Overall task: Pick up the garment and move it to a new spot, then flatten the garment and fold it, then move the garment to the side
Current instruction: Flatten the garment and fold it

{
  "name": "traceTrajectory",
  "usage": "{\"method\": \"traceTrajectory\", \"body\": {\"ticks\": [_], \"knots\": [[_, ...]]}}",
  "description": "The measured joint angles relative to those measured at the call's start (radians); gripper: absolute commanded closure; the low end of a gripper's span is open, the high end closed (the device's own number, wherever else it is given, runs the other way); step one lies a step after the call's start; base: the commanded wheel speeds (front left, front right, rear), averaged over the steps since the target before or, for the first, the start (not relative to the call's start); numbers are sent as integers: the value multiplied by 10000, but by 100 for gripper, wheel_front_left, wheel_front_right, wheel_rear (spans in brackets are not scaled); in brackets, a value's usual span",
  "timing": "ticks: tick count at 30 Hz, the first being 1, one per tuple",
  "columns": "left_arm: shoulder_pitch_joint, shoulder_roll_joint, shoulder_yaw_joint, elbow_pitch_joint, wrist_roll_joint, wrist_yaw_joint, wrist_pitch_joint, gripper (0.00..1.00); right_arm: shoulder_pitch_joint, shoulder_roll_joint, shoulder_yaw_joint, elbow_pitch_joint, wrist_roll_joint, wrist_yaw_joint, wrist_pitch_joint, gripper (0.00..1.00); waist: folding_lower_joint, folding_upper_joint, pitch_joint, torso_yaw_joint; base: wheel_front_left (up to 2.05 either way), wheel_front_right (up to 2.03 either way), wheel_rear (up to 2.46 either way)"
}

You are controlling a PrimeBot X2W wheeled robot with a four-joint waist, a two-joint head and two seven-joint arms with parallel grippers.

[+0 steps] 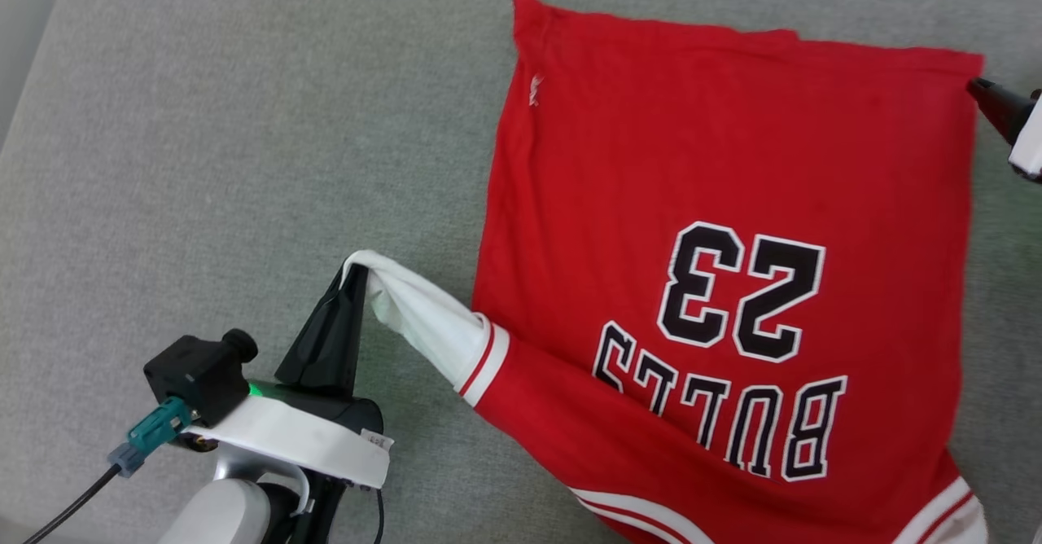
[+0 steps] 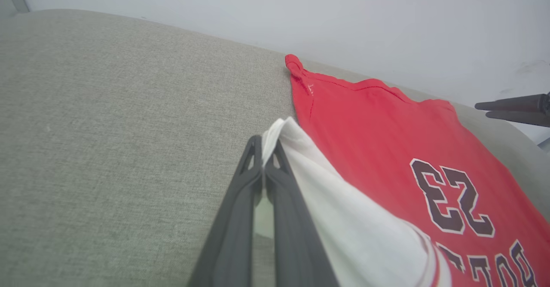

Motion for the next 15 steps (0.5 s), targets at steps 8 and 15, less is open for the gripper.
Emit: {"method": "traceTrajectory", "body": {"ticks": [8, 15], "knots": [[-385, -207, -169, 23, 81, -267, -213, 100, -943, 73, -591, 476, -892, 2, 1312, 0, 0, 0, 820, 646, 0, 0, 0], [-503, -313, -203, 270, 67, -414, -305, 100, -1180, 211, -1037, 497, -1335, 8, 2065, 39, -2, 0, 1102, 839, 0, 0, 0]]}}
